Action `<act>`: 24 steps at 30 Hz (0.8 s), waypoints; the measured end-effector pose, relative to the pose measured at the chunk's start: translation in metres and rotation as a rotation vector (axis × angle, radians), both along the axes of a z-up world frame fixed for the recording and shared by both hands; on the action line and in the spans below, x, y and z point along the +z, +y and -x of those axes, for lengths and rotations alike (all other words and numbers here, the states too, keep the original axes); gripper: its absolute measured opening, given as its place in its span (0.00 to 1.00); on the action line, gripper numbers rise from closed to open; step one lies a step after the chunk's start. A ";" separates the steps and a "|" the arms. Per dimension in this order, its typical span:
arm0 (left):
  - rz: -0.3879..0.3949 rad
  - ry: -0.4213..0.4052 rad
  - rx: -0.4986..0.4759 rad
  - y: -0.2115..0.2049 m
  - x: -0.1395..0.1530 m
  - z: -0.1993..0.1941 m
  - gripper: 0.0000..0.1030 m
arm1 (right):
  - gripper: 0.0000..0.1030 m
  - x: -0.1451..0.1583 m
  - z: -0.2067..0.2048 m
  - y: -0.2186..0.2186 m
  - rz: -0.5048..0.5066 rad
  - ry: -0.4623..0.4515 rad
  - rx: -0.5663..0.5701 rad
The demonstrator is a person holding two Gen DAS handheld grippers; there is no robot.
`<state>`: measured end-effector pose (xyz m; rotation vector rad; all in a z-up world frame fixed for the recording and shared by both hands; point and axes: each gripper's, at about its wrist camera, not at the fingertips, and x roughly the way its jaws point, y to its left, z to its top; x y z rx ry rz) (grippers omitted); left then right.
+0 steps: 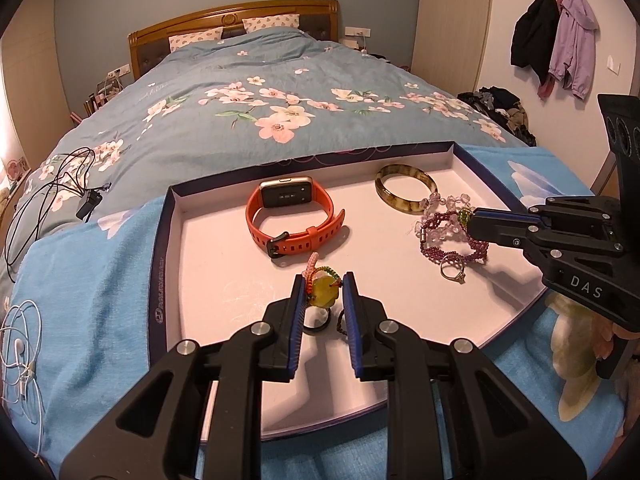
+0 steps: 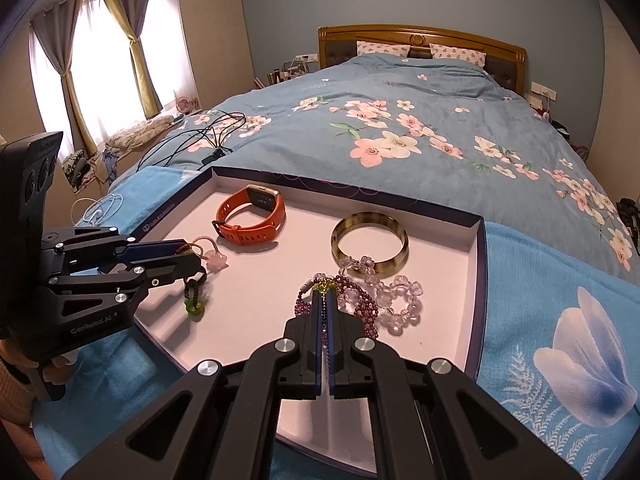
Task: Organize jewelry
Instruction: 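Lower the multicolour ring with left gripper while right gripper lowers the gold ring into the box, then open both grippers to release the two rings inside the box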
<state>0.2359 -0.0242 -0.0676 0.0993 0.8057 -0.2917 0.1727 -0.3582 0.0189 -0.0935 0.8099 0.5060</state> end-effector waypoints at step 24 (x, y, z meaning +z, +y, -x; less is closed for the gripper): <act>0.017 -0.042 0.034 0.007 0.007 0.016 0.62 | 0.29 0.006 0.016 -0.010 -0.025 -0.003 -0.028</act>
